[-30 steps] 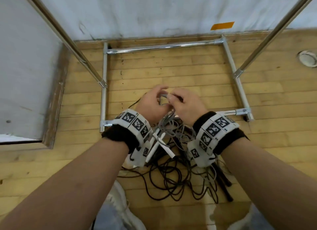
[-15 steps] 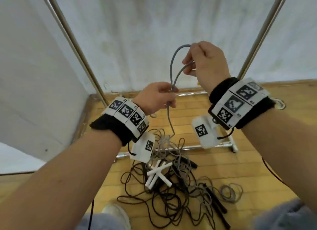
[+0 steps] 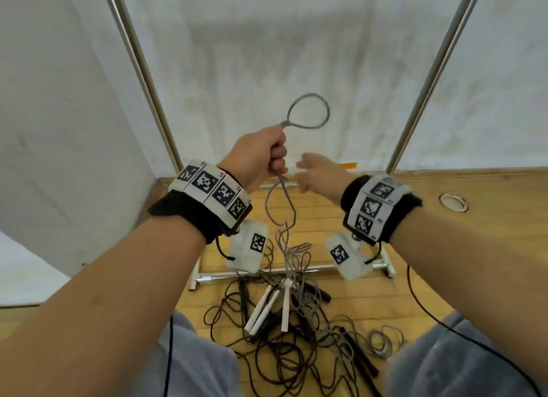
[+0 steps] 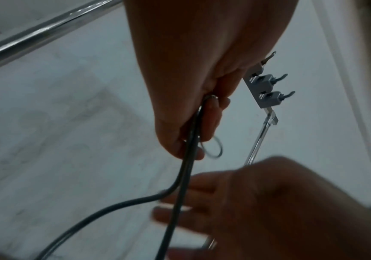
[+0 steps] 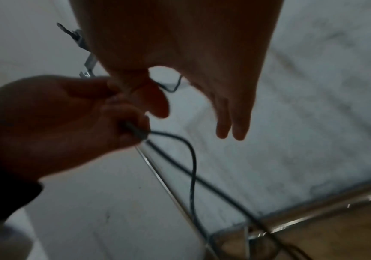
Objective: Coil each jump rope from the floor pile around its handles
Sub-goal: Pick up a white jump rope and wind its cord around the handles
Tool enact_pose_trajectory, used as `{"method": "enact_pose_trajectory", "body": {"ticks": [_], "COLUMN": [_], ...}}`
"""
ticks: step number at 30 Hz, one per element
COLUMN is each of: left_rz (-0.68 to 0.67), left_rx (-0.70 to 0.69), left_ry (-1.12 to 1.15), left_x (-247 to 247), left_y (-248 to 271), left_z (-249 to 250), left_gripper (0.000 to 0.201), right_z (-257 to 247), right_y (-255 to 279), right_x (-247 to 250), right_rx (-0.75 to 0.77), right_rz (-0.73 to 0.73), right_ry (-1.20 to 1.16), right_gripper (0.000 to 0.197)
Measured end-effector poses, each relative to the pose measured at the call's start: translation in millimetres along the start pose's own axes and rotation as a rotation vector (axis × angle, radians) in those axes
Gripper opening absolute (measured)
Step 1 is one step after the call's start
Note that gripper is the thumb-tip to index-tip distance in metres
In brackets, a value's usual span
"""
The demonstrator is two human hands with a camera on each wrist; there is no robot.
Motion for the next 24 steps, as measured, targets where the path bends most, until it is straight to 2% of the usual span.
{"method": "enact_pose_trajectory", "body": {"ticks": [1, 2, 4, 5, 7, 12, 14, 15, 16, 18, 21, 24], "left_rz": [-0.024, -0.051, -0.094, -0.101, -0.080, 0.163, 0.261, 0.277, 0.261, 0.131, -0.141, -0.257], "left_rx": [0.006, 0.014, 0.012, -0.010, -0.066, -0.132, -0.123, -0.095, -0.041, 0.084, 0.190, 0.138], "left_ry": [0.037, 0.076, 0.143, 0.169, 0.244, 0.363, 0.342, 0.282, 0.195, 0.022, -0.201, -0.351], "left_x": [-3.4, -7.2, -14.6, -16.7, -16.9, 2.3, 8.4, 9.9, 10.2, 5.1, -19.2, -43.1], "left_y": [-0.8, -1.5, -3.7, -5.7, -10.8, -34.7, -43.0, -45.5, -46.9, -48.4, -40.3, -35.9], "left_z": [1.6, 3.5, 10.2, 14.4, 23.6, 25.4, 14.5, 6.5, -2.6, -23.4, -50.0, -69.6], "left_gripper": [0.026, 0.026, 0.027, 0.028, 0.028, 0.027, 0.019, 0.016, 0.017, 0.020, 0.046, 0.027], "right_z": [3.6, 5.4, 5.6, 4.9, 9.3, 54.9, 59.9, 58.2, 56.4, 54.4, 50.5, 40.0], "right_y": [0.8, 0.9, 0.1, -1.2, -2.1, -10.8, -17.7, -20.3, -23.6, -25.8, -22.8, -19.5], "right_x": [-11.1, -19.3, -27.5, -28.0, -29.7, -35.5, -27.5, -20.3, -11.8, 3.9, 19.4, 31.9], "right_rx": [0.041, 0.087, 0.164, 0.183, 0.170, 0.048, 0.021, 0.005, -0.002, -0.018, -0.046, -0.065], "right_rz": [-0.076, -0.115, -0.140, -0.142, -0.173, -0.292, -0.269, -0.222, -0.159, -0.039, -0.027, -0.050], "right_ry": [-0.048, -0.128, -0.212, -0.208, -0.179, 0.108, 0.016, -0.104, -0.260, -0.540, -0.929, -1.234], "right_gripper": [0.043, 0.041, 0.013, 0.011, 0.036, 0.043, 0.040, 0.038, 0.037, 0.036, 0.033, 0.030]}}
Point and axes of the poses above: each hand's wrist, its own y-axis away from the middle knuckle, its own x-axis out of the back of the hand, z = x × y, the point moved 4 cm from there along -y, towards the middle knuckle, and after that the axes turned 5 degrees about -x, right-handed, at the moved point
